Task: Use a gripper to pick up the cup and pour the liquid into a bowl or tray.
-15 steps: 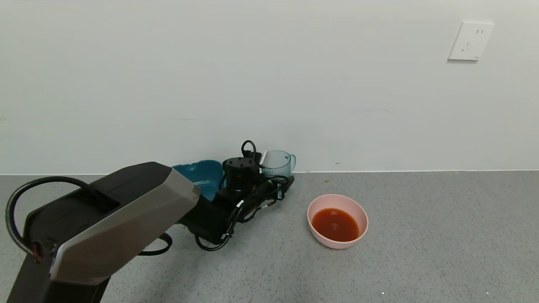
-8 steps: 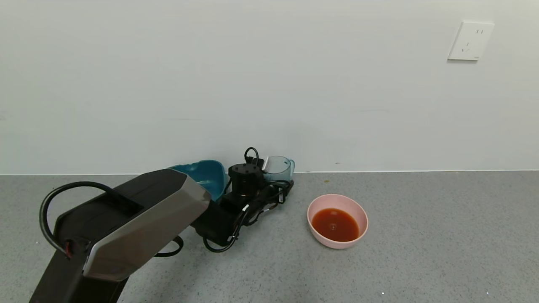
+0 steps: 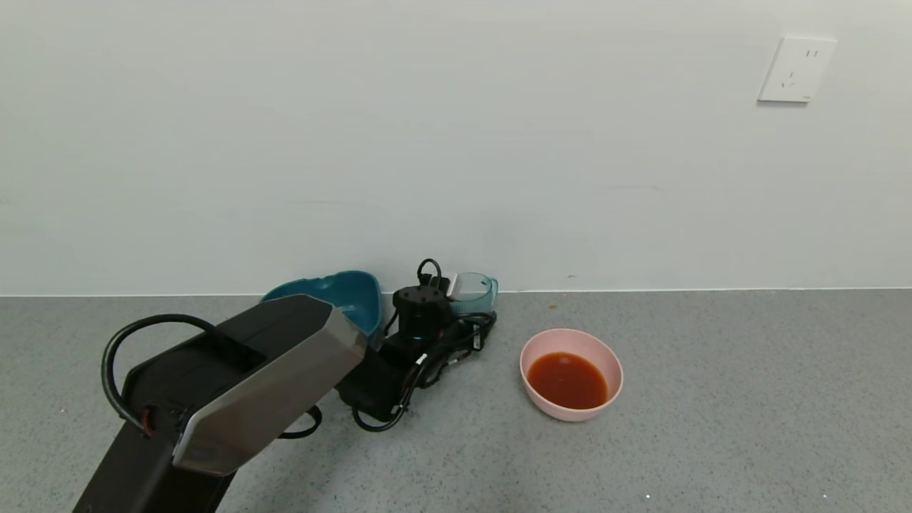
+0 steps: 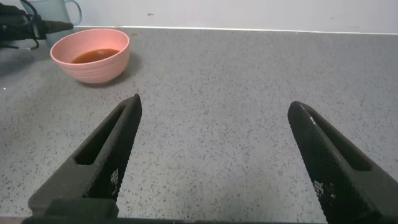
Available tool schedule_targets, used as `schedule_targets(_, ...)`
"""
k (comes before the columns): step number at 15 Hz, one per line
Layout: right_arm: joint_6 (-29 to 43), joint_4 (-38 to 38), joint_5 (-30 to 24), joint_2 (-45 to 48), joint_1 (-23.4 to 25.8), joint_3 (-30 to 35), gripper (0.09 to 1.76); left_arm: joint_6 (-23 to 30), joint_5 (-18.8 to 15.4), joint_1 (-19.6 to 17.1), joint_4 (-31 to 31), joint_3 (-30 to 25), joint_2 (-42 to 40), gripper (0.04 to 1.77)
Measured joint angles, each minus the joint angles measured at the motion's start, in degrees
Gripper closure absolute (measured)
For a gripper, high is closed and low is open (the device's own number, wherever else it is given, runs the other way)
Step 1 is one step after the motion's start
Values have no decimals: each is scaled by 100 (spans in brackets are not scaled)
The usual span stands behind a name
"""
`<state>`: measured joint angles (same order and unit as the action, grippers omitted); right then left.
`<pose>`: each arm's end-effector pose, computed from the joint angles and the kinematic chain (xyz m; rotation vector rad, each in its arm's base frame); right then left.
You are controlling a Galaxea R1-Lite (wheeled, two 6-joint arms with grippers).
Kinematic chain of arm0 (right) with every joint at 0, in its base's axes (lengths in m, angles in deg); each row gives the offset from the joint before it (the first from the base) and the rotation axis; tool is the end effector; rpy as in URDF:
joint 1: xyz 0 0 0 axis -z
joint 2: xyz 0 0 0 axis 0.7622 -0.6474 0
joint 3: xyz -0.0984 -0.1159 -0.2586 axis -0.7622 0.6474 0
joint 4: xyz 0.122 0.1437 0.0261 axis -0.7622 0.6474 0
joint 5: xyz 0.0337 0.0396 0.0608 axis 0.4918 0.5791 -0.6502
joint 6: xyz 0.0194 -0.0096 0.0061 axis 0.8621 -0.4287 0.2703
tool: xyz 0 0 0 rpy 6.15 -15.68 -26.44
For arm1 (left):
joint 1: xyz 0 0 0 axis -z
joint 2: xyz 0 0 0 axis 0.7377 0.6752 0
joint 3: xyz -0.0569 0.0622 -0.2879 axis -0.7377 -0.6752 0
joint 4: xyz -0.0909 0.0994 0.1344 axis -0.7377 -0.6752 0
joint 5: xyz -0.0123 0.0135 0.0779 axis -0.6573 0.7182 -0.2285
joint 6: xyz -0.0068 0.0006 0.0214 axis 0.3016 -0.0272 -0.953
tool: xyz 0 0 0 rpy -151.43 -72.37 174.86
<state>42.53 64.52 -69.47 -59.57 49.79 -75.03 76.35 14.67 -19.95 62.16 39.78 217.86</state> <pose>-0.0228 0.0002 0.0762 0.0203 -0.0067 0.0032 0.4281 -0.2222 0.0232 -0.0569 0.2406 -0.4157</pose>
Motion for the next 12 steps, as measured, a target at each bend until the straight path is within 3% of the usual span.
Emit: schedule_targets(12, 0, 0, 0, 0, 0, 0, 14, -11, 61, 13, 350, -2, 202, 52)
